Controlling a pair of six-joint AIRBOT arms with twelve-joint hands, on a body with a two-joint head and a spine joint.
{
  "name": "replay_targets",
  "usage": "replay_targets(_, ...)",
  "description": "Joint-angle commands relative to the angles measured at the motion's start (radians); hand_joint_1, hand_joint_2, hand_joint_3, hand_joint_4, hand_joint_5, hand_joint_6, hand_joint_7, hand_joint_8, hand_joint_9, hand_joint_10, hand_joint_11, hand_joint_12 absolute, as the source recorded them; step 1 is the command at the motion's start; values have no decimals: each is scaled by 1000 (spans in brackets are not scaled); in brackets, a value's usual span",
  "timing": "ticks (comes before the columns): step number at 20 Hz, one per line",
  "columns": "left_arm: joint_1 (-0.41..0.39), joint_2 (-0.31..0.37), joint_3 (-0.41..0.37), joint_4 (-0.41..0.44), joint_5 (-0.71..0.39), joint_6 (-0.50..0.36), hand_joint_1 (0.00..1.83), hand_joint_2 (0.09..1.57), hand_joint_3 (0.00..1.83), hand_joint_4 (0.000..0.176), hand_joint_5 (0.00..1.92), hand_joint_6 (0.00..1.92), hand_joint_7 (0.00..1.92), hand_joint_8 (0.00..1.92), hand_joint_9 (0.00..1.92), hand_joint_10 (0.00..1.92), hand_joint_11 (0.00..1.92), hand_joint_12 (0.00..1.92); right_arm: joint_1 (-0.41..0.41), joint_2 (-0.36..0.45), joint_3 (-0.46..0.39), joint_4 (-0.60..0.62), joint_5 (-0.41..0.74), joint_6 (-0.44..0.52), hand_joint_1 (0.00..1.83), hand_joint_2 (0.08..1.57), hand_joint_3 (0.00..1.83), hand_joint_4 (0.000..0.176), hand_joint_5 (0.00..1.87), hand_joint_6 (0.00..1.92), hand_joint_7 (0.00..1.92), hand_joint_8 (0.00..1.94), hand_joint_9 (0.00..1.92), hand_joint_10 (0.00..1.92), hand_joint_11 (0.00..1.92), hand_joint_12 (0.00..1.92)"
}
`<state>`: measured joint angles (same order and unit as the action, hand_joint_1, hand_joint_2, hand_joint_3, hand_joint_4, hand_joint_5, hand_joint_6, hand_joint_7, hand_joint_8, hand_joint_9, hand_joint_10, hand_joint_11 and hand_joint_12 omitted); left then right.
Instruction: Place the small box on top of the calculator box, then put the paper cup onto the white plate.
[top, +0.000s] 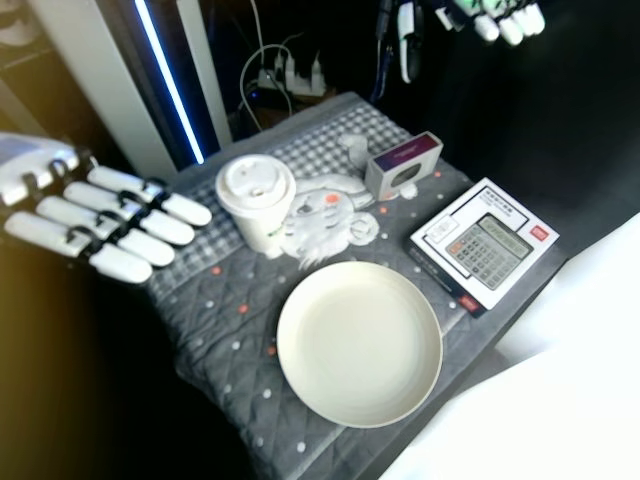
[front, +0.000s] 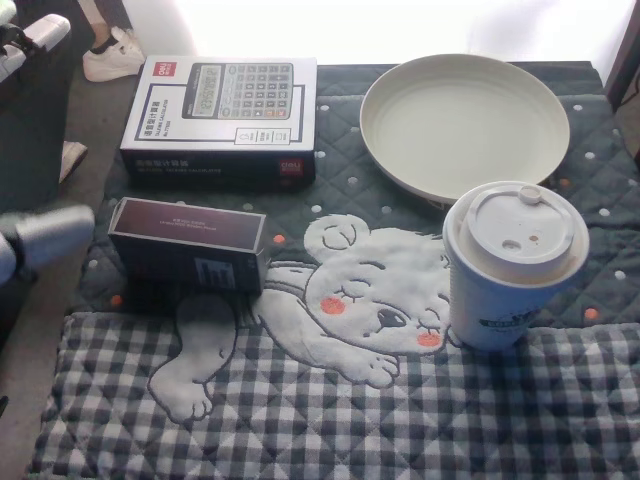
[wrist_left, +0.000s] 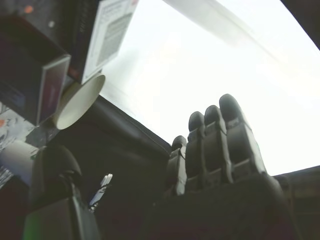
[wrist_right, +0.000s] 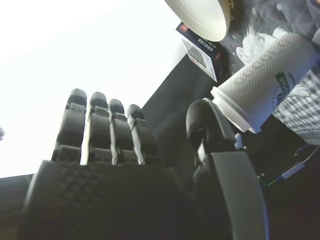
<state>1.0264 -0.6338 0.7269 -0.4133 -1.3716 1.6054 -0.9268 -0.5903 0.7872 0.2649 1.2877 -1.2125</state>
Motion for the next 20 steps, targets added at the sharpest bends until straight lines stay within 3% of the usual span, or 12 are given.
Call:
replay_targets(1, -8, 3, 6, 7, -124, 5, 217, 1216, 11, 134, 0, 0, 0, 0, 0, 0, 0, 0, 9, 6, 5, 14, 128, -7, 392, 1354, 68, 0, 0, 0, 0, 0, 0, 0, 0, 0)
replay_targets(5, -8, -9, 4, 8, -99, 5, 258, 1220, 1, 172, 0, 0, 0, 0, 0, 0, 43, 27, 9, 1, 5, 16, 128, -7, 426, 1366, 37, 0, 0, 0, 0, 0, 0, 0, 0, 0)
replay_targets(7, -10, -30, 13, 12, -49, 4, 319, 1162, 5, 156, 0, 0, 0, 0, 0, 0, 1, 279, 9, 0, 5, 17, 127, -7, 400, 1370, 30, 0, 0, 0, 0, 0, 0, 0, 0, 0)
replay_targets(8, -20, -42, 19, 19, -20, 3, 443, 1160, 1, 123, 0, 0, 0, 0, 0, 0, 0, 421, 9, 0, 5, 17, 127, -7, 417, 1371, 25, 0, 0, 0, 0, 0, 0, 0, 0, 0)
replay_targets(10, -58, -70, 40, 39, 64, 3, 533, 1136, 0, 118, 0, 0, 0, 0, 15, 3, 0, 630, 9, -1, 5, 18, 127, -7, 429, 1381, 26, 0, 0, 0, 0, 0, 0, 0, 0, 0)
replay_targets(11, -90, -91, 57, 47, 117, 3, 544, 1104, 0, 152, 0, 0, 0, 0, 14, 1, 0, 445, 9, -1, 5, 18, 127, -7, 431, 1383, 26, 0, 0, 0, 0, 0, 0, 0, 0, 0)
replay_targets(13, -154, -140, 100, 51, 228, 3, 539, 1111, 1, 162, 0, 0, 0, 0, 0, 0, 0, 243, 9, -1, 5, 18, 127, -7, 409, 1383, 22, 0, 0, 0, 0, 0, 0, 0, 0, 0)
replay_targets(14, -188, -165, 124, 50, 286, 4, 540, 1107, 0, 120, 0, 0, 0, 0, 0, 0, 0, 155, 9, -1, 5, 18, 127, -7, 408, 1380, 19, 0, 0, 0, 0, 0, 0, 0, 0, 0)
replay_targets(17, -288, -249, 207, 44, 460, 5, 651, 1083, 0, 124, 0, 0, 0, 0, 0, 0, 0, 318, 9, -2, 5, 17, 127, -7, 418, 1375, 12, 0, 0, 0, 0, 0, 0, 0, 0, 0)
replay_targets(18, -305, -269, 227, 36, 500, 8, 673, 1076, 0, 88, 0, 0, 0, 0, 0, 0, 0, 424, 9, -2, 5, 17, 127, -7, 389, 1378, 12, 0, 0, 0, 0, 0, 0, 0, 0, 0)
replay_targets(19, -316, -286, 242, 16, 536, 35, 715, 1070, 0, 98, 20, 5, 5, 1, 23, 8, 0, 651, 9, -2, 5, 17, 127, -7, 384, 1378, 11, 0, 0, 0, 0, 0, 0, 0, 0, 0)
replay_targets(20, -321, -297, 247, -2, 557, 67, 845, 1098, 5, 87, 69, 14, 25, 3, 48, 14, 0, 822, 9, -2, 5, 17, 127, -7, 409, 1378, 9, 0, 0, 0, 0, 0, 0, 0, 0, 0)
